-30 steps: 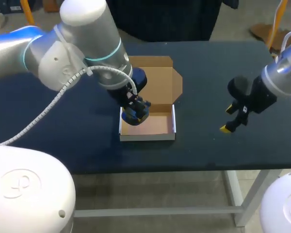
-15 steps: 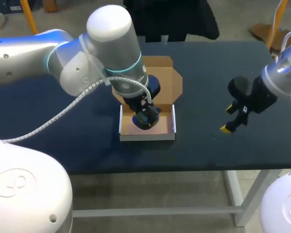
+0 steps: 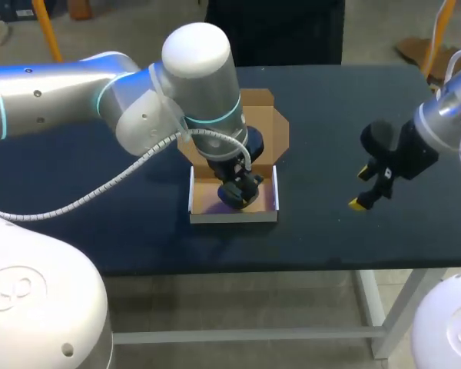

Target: Assemble the packaging by folding the flat box into shape, placing the metal phone stand inside, and closing the box properly

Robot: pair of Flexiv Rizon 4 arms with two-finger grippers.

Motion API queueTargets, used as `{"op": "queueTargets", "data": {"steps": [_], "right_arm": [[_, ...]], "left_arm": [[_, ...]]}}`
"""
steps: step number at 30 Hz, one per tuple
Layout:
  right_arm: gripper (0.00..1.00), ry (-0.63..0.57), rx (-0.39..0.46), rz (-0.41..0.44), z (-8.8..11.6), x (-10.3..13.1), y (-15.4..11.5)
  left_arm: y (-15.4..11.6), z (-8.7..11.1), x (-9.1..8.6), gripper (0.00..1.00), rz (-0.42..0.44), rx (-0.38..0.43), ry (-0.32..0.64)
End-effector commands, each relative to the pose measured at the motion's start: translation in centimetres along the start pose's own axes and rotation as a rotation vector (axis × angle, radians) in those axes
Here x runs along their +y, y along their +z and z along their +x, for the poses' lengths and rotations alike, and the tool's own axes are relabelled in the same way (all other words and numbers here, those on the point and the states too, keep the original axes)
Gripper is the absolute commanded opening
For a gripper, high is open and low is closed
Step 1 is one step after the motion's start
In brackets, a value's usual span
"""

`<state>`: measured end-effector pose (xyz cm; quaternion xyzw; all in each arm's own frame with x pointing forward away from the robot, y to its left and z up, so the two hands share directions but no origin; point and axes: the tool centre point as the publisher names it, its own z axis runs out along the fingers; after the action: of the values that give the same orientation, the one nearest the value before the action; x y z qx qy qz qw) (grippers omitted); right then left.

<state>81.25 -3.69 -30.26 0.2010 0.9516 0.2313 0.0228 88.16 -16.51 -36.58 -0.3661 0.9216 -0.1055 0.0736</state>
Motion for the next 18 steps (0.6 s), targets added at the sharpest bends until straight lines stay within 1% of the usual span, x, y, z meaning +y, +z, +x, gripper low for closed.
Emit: {"op": "queueTargets", "data": {"steps": [1,18], "right_arm": [[1.00,-0.001,0.004,-0.002,0.0,-0.1,-0.2],[1.00,-0.001,0.004,-0.002,0.0,-0.1,-0.2]], "left_arm": [[0.9,0.0,-0.5,0.00,-0.012,-0.014,-0.008],[3.0,-1.6,0.0,0.00,-0.058,-0.001,-0.031]]}}
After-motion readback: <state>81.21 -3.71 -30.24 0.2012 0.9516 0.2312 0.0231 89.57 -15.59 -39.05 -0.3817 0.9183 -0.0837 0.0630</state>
